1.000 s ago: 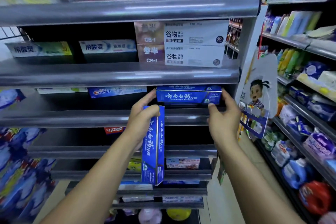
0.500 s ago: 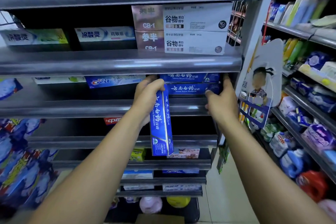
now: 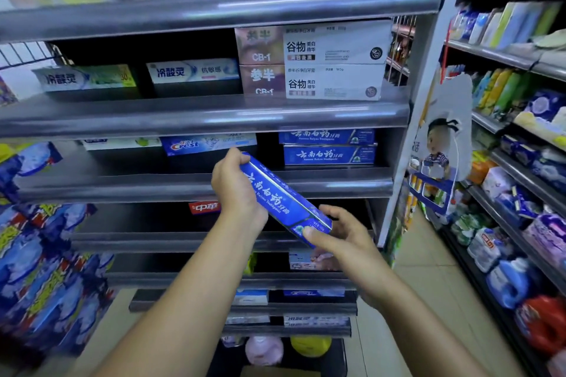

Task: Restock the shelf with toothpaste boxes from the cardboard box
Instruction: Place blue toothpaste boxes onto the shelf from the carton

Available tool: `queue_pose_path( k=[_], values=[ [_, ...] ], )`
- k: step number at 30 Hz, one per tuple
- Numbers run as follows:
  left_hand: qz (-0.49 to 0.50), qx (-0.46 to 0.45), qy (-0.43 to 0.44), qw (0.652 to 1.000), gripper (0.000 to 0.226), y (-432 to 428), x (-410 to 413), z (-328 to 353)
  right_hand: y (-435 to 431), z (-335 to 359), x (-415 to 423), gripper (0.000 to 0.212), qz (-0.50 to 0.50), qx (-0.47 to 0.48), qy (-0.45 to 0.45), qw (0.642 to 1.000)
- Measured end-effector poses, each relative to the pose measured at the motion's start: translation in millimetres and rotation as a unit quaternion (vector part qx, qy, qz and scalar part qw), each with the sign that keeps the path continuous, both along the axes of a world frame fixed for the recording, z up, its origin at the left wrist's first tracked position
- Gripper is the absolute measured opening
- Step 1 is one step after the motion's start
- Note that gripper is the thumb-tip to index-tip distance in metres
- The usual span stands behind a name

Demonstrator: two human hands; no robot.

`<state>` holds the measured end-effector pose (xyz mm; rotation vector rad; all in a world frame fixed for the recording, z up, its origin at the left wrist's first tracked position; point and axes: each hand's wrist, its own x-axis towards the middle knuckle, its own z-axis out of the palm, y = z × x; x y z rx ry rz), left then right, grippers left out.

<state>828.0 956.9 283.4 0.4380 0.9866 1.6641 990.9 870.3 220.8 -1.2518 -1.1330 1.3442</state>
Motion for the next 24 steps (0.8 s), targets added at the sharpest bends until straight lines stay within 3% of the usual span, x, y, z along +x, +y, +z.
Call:
queue_pose_path(
  k=[3,6,9,13,18,24],
  values=[
    [-0.029,0.009,-0.001,1.000,0.035,-1.2,9.2,-0.6,2.7,5.0,6.2,0.044,-0.121,0.039,0.044,0.991],
    [-0.062,0.039,0.083,0.994,0.020,-1.2,13.1,-1.5,10.9,16.8,19.3,0.043,-0.217,0.091,0.064,0.970],
    [-0.054,0.081,0.195,0.976,0.009,5.4,10.1,-3.9,24.0,25.9,32.7,0.037,-0.274,0.139,0.025,0.951],
    [-0.022,0.130,0.365,0.921,0.026,12.8,10.7,-7.1,45.2,34.3,39.2,0.032,-0.318,0.188,-0.045,0.928],
    [0.017,0.067,0.533,0.843,0.027,23.4,6.2,-8.6,68.5,39.2,39.4,0.042,-0.349,0.202,-0.130,0.906],
    [0.014,0.001,0.628,0.778,0.018,32.4,13.1,-11.3,81.0,38.3,38.8,0.037,-0.365,0.186,-0.211,0.887]
  ],
)
